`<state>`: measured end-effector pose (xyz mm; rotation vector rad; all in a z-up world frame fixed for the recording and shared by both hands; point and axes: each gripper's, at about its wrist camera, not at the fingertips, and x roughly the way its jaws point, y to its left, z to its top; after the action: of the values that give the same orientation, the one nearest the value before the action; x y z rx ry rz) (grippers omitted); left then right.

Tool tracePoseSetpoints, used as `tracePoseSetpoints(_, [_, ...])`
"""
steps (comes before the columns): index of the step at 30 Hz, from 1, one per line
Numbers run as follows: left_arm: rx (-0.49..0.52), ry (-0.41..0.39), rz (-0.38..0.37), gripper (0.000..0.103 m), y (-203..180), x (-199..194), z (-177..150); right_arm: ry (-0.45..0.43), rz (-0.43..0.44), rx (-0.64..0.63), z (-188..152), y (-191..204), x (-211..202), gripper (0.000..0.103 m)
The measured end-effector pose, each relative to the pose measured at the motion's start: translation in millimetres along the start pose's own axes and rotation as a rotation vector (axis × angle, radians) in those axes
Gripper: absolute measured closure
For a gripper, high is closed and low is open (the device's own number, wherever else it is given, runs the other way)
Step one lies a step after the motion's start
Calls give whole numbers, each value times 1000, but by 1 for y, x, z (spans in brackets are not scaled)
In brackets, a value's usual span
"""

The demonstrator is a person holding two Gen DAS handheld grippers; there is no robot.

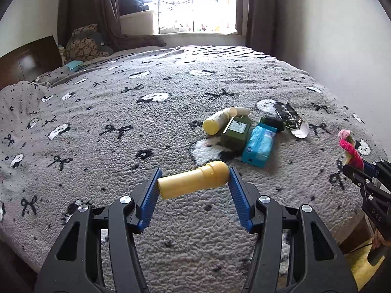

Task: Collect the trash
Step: 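Carry the yellow cylinder and pipe-cleaner toy down over the bin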

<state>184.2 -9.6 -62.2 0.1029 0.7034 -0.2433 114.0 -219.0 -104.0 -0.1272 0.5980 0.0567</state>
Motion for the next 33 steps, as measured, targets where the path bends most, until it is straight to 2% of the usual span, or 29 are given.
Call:
tracePoseSetpoints(8, [33, -82, -41, 50, -19, -67, -18, -93, 78, -22, -20, 0, -52, 79])
tracePoseSetpoints(15, [52, -94, -49, 50, -29, -106, -55, -80, 121, -38, -43, 12, -79, 79])
tracePoseSetpoints(20, [50, -89, -50, 50, -36, -121, -99, -72, 184, -48, -63, 26, -95, 79])
tracePoseSetpoints(26, [31, 16, -53, 50, -37, -111, -159, -31, 301, -136, -93, 54, -103, 79])
tracePoseSetpoints(33, [7, 162, -52, 50, -34, -87, -212, 135, 373, -173, -135, 86, -84, 79])
